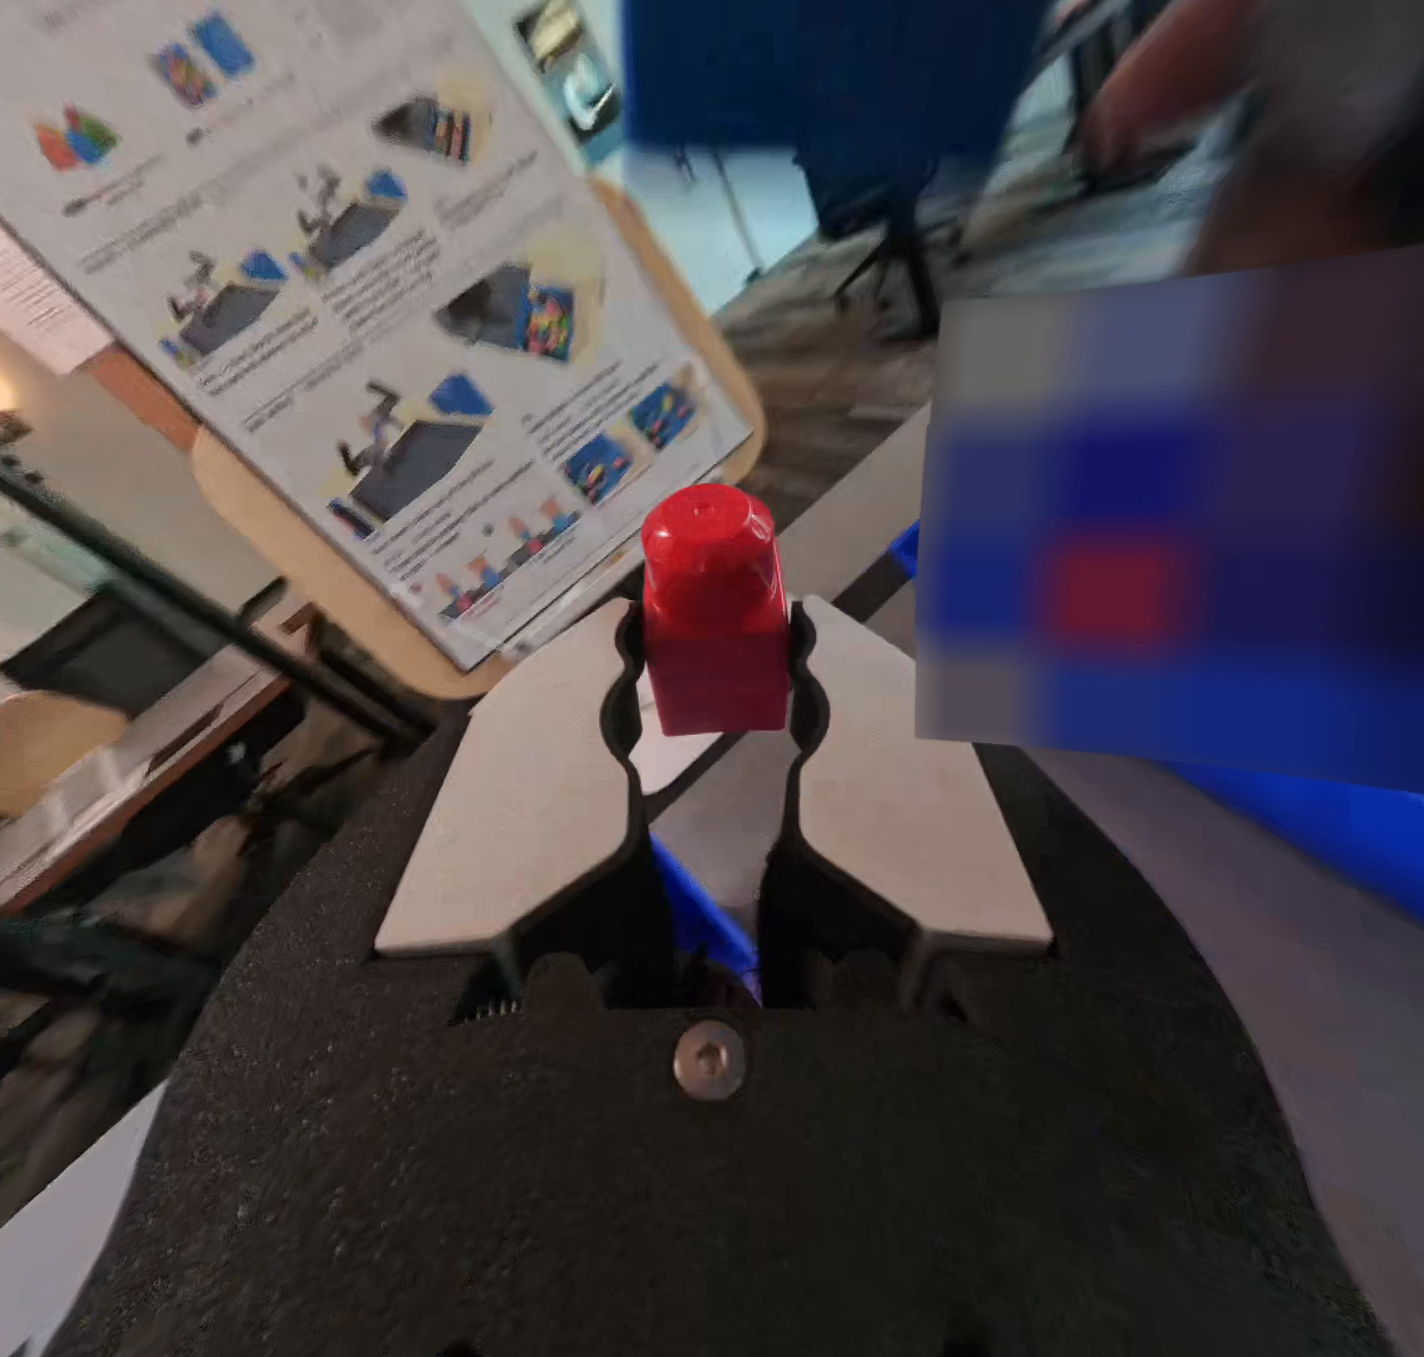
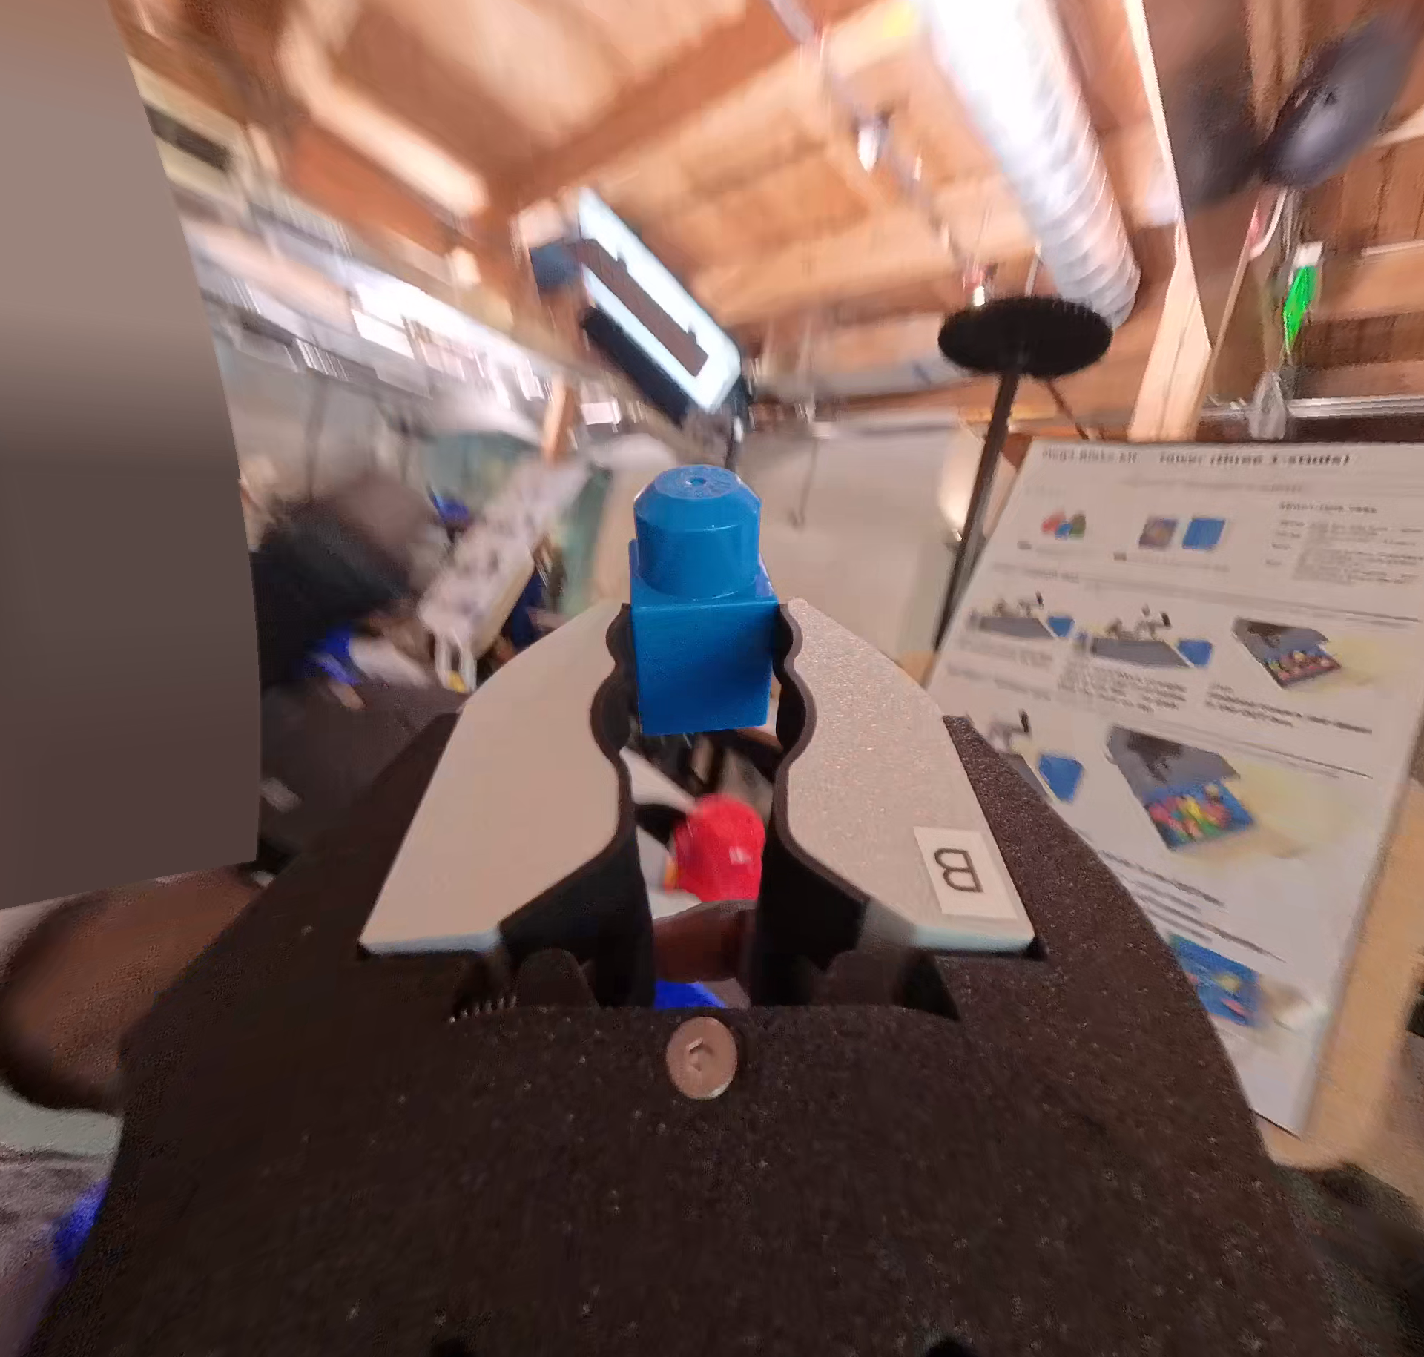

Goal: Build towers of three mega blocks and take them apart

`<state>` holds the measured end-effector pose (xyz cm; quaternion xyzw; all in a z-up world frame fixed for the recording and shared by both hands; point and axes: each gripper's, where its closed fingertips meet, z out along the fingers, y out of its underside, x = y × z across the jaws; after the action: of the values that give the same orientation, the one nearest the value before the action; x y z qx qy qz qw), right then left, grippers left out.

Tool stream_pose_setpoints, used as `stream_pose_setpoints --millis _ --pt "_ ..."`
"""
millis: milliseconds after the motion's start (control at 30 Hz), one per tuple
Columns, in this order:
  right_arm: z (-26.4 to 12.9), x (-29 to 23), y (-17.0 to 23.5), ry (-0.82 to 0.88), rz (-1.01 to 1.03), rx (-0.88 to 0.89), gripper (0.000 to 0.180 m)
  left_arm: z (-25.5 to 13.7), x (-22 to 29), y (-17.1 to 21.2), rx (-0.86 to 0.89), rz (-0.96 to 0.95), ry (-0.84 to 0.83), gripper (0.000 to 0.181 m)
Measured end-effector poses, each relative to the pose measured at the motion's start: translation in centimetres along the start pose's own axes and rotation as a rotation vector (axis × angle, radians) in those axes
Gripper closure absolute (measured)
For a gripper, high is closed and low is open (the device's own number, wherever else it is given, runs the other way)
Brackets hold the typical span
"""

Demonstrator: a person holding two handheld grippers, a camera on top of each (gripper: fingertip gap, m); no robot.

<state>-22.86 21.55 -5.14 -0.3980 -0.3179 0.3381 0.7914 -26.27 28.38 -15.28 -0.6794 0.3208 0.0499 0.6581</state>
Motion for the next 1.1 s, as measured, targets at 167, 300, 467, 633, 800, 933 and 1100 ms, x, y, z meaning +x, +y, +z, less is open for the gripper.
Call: stream_pose_setpoints --millis 167,300,467,633,800,933,1100 --pt "-3.4 4.9 -1.0 0.155 -0.071 -0.193 0.146 0.2 -2.0 0.1 0.14 -0.204 0.051 0.145" --pt "-10.2 9.8 8.0 0.262 -0.047 -0.863 0.146 -1.4 -4.4 -0.1 0.171 -0.19 -0.027 0.145" --pt "-23.0 10.8 19.7 0.297 0.211 -1.674 0.145 -2.6 -5.7 -0.6 0.213 -0.194 -0.066 0.145" --pt "-28.2 10.8 24.4 0.349 0.42 -1.933 0.145 -2.9 -5.9 -0.8 0.221 -0.148 -0.095 0.145" --pt "-29.0 11.7 26.6 0.376 0.428 -1.954 0.145 -3.0 -4.8 -1.5 0.246 -0.152 -0.04 0.145" --pt "-28.8 12.1 27.5 0.375 0.417 -1.928 0.145 -3.0 -4.1 -1.9 0.272 -0.203 0.025 0.145" --pt "-26.3 13.1 26.1 0.378 0.362 -1.776 0.126 -3.2 -3.3 -3.2 0.383 -0.466 0.2 0.145"
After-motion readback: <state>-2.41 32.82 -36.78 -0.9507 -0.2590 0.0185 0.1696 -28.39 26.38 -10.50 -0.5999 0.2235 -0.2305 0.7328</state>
